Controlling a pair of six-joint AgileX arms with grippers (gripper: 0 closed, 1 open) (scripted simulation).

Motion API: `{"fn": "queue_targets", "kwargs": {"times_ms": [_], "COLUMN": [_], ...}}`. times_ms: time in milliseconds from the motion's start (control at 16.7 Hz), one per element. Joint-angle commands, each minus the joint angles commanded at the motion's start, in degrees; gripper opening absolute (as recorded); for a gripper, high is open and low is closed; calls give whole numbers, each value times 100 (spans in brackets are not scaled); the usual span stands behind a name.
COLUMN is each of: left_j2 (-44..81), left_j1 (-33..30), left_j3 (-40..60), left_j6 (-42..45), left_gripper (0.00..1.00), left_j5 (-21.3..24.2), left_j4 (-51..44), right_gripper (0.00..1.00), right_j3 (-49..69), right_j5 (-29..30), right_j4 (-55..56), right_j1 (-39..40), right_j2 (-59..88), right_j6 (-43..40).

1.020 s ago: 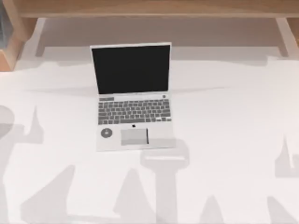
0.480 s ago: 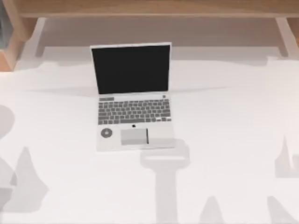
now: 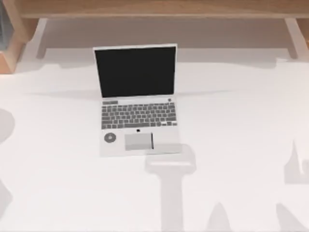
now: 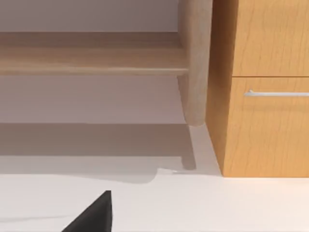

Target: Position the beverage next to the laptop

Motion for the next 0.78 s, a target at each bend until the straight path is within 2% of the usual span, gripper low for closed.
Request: {"fn": "queue_targets", "kwargs": {"times_ms": [360,780], "left_j2": [34,690], "left_j1": [-99,-1080], "left_j3": [70,1180], "left_j6": [-23,-238], "left_gripper": [100,100], "left_j5": [-90,-1056], "left_j4": [-31,-307], "right_gripper": [100,100], "right_j3": [0,0], "right_j5": [0,0], "right_j4": [0,0], "right_j1": [0,0], "right_j2": [0,0], "right_j6": [0,0]}}
